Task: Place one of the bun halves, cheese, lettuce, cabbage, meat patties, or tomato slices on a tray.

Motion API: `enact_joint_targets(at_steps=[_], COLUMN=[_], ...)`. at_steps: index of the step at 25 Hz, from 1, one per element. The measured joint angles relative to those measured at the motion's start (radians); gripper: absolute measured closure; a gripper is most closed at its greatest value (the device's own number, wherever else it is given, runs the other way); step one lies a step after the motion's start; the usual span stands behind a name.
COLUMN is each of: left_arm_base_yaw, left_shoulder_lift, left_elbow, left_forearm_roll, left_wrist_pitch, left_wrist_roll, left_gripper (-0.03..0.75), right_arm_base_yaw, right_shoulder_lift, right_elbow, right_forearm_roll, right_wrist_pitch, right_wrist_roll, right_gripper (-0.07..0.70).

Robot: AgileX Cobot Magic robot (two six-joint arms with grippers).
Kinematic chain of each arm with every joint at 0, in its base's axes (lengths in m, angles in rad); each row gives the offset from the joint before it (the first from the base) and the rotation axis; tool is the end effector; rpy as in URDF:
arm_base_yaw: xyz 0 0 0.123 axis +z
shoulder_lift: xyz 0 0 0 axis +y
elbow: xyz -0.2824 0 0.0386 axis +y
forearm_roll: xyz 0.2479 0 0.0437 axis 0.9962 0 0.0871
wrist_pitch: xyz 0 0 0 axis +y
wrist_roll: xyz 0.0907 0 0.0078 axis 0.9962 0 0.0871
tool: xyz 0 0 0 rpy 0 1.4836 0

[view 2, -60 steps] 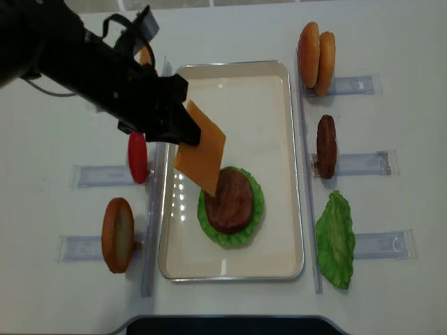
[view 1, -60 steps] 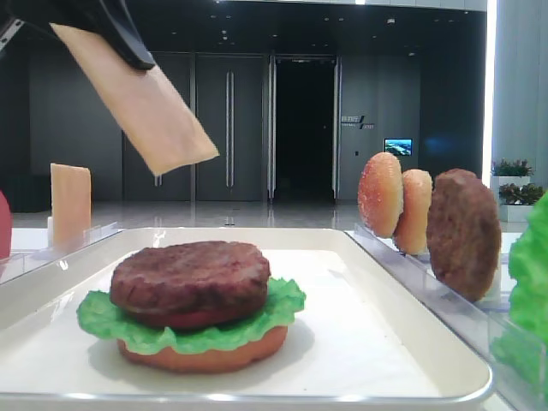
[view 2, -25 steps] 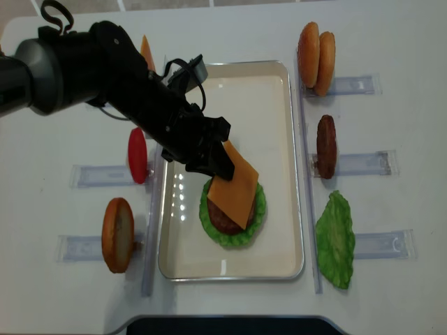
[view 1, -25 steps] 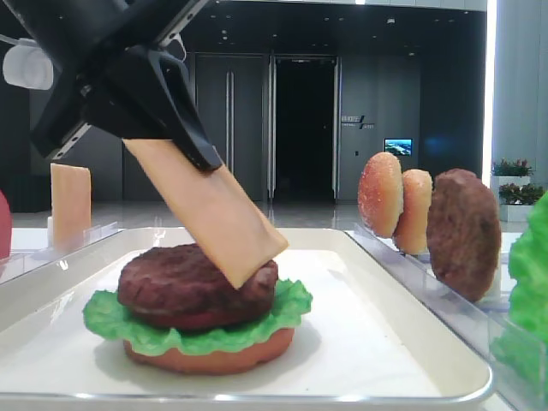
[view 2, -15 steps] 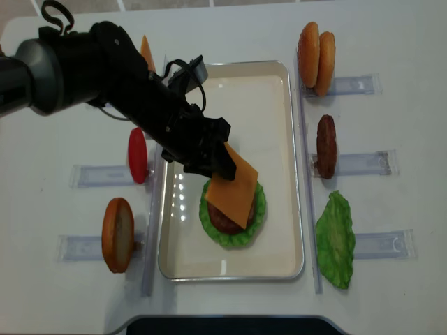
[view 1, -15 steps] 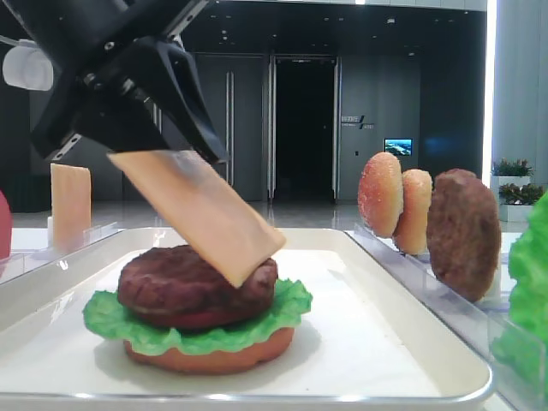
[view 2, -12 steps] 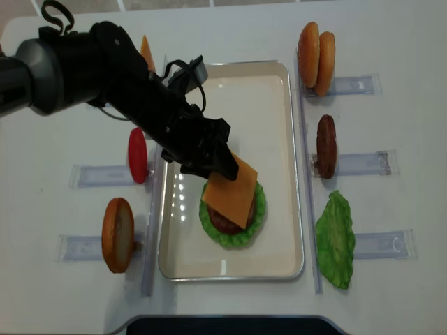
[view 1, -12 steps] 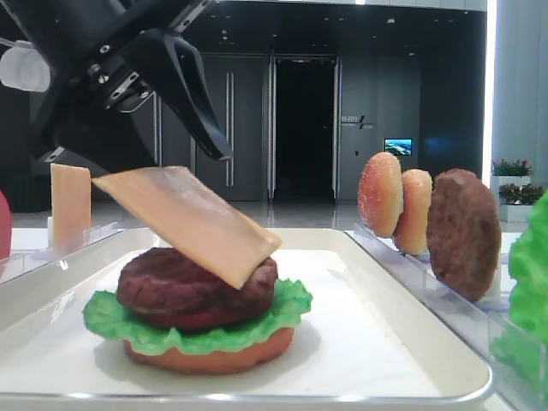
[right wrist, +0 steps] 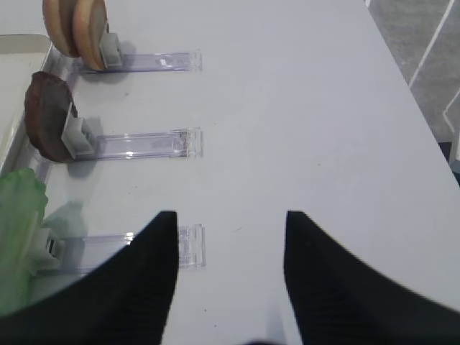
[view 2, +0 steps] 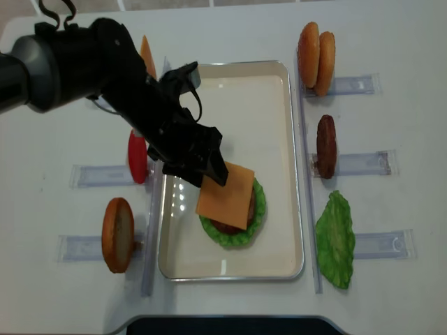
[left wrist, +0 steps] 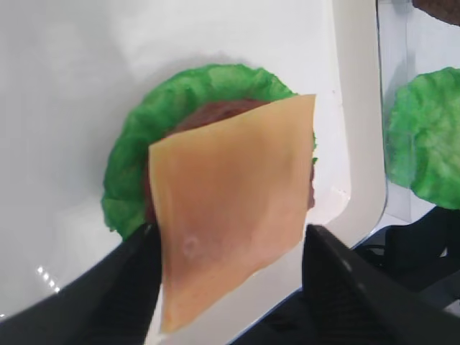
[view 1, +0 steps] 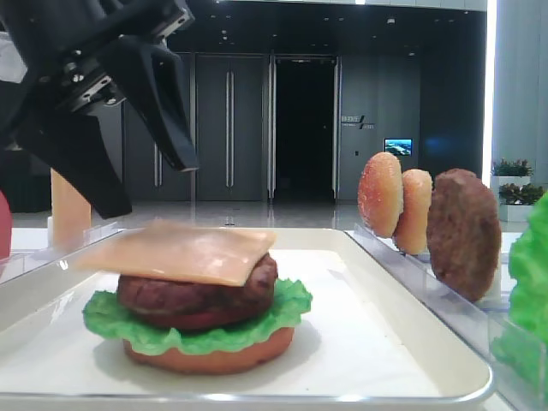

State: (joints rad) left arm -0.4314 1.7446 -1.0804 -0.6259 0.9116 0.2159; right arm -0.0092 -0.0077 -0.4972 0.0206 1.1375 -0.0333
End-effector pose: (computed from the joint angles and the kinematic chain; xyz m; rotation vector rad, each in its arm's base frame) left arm 0.2765 -0.1737 0.1968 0.4153 2.9871 -0.7909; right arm -0.0091 0.0018 0.2703 -0.0275 2.1158 -0.0004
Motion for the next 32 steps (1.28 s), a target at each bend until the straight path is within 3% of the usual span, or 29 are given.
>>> enact_joint_targets(at_steps=[10,19,24,32], left_arm_base_yaw=[0.000,-0.002,-0.002,-0.002], left_shoulder_lift=[-0.006,-0.006,-0.008,-0.013], left_elbow=[-0.103,-0.274,-0.348,-0.363], left_forearm_roll=[0.178,0.433,0.503,0.542], left_wrist_pitch=[0.099,0.286,0.302,0.305], left_wrist_roll=[-0.124,-0.275,-0.308,-0.328], left_gripper=[0.246,0.245,0.245,0.245], right_arm_base_yaw=[0.000,0.000,0.000,0.000], right_shoulder_lift=[0.000,0.000,0.000,0.000], right_elbow=[0.000,0.000,0.000,0.000], right_forearm_roll=[0.000,0.000,0.000,0.000], right_wrist_pitch=[0.000,0.000,0.000,0.000], right_wrist_roll=[0.000,0.000,0.000,0.000], right_gripper=[0.275,0.275,0.275,0.275])
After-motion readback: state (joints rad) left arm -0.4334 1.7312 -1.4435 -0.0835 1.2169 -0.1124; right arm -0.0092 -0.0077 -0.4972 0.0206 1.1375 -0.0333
